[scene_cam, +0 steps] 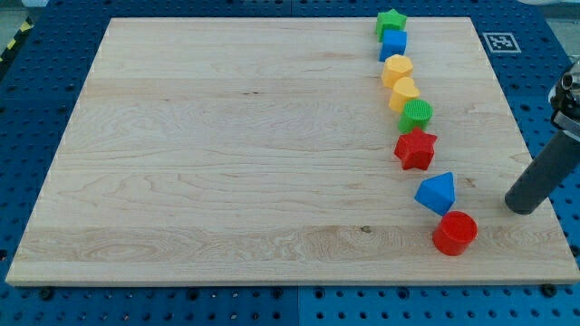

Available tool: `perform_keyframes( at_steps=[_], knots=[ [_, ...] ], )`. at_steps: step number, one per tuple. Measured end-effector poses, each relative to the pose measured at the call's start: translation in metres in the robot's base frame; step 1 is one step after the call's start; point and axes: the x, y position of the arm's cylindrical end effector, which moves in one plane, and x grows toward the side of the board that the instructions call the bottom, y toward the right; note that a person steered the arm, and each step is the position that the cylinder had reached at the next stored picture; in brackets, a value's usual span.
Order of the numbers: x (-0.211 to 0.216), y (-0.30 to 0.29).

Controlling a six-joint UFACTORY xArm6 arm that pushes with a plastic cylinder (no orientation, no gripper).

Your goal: Separate the blue triangle from the group of blocks

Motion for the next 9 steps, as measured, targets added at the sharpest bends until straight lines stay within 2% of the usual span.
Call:
perform_keyframes(
  at_steps=[3, 5, 8, 9],
  knots=[
    [-0.004, -0.114],
    [-0.038, -0.170],
    [-0.099, -0.186],
    [-0.106, -0.205]
  ],
)
